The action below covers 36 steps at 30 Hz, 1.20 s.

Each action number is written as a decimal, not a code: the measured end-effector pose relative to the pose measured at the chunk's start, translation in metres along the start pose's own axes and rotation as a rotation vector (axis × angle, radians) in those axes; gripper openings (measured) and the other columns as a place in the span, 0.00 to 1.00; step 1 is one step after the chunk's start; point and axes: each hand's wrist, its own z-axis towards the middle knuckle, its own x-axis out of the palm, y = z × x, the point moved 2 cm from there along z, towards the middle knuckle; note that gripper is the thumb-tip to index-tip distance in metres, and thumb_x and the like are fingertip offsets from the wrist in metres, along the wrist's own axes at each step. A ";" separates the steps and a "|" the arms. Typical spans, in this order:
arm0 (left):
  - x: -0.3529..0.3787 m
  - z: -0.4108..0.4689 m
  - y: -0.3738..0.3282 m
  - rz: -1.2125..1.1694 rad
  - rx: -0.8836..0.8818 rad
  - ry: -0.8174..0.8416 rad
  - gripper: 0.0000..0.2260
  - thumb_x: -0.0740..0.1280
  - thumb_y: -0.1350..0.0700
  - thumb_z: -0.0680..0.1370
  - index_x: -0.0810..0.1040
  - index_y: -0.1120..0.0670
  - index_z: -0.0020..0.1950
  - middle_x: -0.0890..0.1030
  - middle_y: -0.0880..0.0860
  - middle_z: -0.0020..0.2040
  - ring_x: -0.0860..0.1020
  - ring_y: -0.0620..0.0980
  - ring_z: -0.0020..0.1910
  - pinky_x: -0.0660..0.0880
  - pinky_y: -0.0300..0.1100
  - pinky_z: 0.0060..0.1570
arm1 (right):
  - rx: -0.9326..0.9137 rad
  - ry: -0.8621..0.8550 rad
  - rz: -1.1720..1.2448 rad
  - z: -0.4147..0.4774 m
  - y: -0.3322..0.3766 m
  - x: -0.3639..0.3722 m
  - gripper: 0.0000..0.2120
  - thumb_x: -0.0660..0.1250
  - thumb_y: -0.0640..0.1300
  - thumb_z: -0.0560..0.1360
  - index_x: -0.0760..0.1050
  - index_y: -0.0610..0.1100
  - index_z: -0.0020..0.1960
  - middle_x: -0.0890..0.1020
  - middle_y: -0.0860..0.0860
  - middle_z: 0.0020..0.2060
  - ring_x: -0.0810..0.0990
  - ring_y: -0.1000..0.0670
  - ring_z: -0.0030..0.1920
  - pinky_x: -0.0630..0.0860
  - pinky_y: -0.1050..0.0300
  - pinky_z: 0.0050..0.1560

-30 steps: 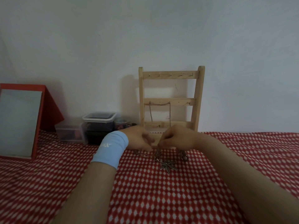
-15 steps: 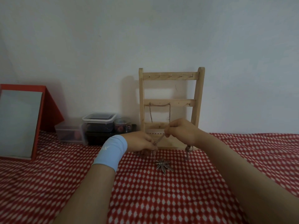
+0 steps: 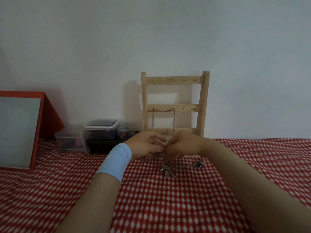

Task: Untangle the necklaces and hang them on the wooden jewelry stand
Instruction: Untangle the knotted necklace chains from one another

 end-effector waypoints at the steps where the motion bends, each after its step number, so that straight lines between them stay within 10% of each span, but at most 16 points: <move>1: -0.001 0.000 -0.001 -0.054 0.002 -0.031 0.09 0.71 0.62 0.76 0.80 0.52 0.54 0.84 0.53 0.49 0.84 0.50 0.47 0.80 0.40 0.44 | 0.012 -0.002 0.139 0.000 0.000 0.002 0.09 0.69 0.45 0.79 0.85 0.42 0.53 0.88 0.47 0.46 0.87 0.50 0.47 0.83 0.55 0.51; 22: -0.017 0.005 -0.003 0.037 0.002 -0.232 0.11 0.75 0.63 0.71 0.82 0.48 0.46 0.84 0.54 0.51 0.82 0.51 0.53 0.78 0.50 0.59 | -0.034 -0.400 0.408 0.003 0.005 0.020 0.02 0.76 0.43 0.74 0.87 0.48 0.43 0.85 0.55 0.34 0.80 0.58 0.34 0.78 0.66 0.36; 36: -0.009 0.005 0.004 -0.313 -0.005 -0.143 0.04 0.69 0.60 0.77 0.84 0.55 0.50 0.84 0.53 0.43 0.79 0.51 0.45 0.78 0.49 0.55 | 0.018 -0.146 0.451 -0.003 0.004 0.009 0.06 0.76 0.36 0.73 0.82 0.45 0.43 0.87 0.44 0.41 0.84 0.46 0.40 0.84 0.52 0.45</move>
